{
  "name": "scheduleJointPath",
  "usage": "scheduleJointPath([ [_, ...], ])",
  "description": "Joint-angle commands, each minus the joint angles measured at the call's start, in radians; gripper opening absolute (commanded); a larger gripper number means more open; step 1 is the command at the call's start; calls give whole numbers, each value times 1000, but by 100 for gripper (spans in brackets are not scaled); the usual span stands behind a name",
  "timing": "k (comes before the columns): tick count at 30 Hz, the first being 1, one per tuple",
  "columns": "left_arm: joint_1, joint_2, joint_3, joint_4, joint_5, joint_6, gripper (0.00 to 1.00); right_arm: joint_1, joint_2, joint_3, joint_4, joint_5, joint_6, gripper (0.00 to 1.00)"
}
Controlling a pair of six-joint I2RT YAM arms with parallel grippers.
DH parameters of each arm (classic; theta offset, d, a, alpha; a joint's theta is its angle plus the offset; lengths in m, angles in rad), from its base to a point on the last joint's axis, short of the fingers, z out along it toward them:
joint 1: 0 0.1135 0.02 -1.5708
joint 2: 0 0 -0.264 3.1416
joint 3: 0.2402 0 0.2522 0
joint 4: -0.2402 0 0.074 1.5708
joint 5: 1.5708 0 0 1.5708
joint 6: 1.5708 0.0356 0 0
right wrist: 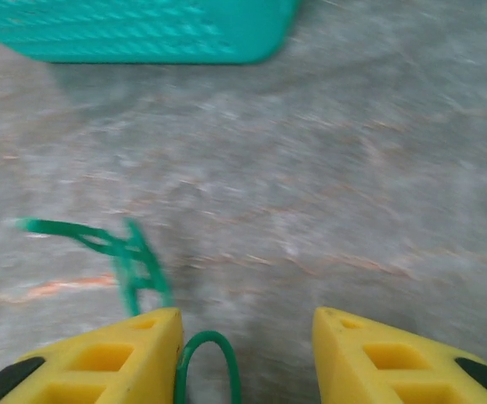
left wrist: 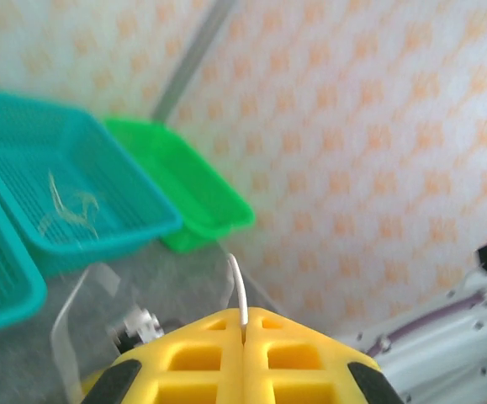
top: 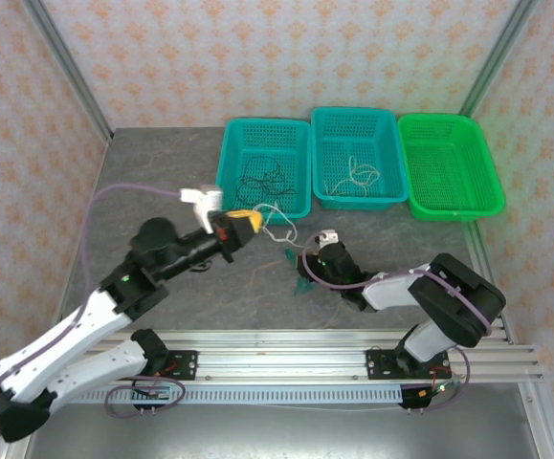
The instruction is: Untangle the cables
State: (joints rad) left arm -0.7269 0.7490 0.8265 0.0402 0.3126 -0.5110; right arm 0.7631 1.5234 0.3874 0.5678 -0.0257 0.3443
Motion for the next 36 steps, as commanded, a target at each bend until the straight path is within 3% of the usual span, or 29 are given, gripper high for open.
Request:
scheduleJointPath([
  [1,-2,-90,41,-138,-210,76,0,-5,-2,-37,-50,135,106,46],
  [3,-2,-112,37,-166,-230,84,0,-5,-27,-44,-49,115,101,49],
  [6,-1,-98,26,-188,-225,72,0,-5,-118,-35,-56,-11,29,63],
  [9,-1,-77,-4,-174,-229,57,0,-1,-283,-21,-105,-112,-39,77],
  [14,3,-32,-20,-170,-225,62,0,4,-605,-35,-101,-266,-191,85],
  [17,4,5,-24,-146,-181,67,0,7,-715,-29,-45,-419,-304,87],
  [22,3,109,-17,-104,-36,121,0,8,-731,20,32,-452,-440,100],
  [26,0,158,-20,-38,49,112,0,8,-643,76,73,-505,-551,99],
  [29,-7,177,-2,-33,58,114,0,8,-553,132,71,-634,-589,100],
  [32,-12,184,2,-4,81,115,0,9,-456,168,91,-658,-596,97],
  [34,-16,193,5,13,104,116,0,10,-404,193,99,-624,-588,91],
  [36,-23,202,11,17,115,117,0,10,-353,224,114,-602,-553,74],
])
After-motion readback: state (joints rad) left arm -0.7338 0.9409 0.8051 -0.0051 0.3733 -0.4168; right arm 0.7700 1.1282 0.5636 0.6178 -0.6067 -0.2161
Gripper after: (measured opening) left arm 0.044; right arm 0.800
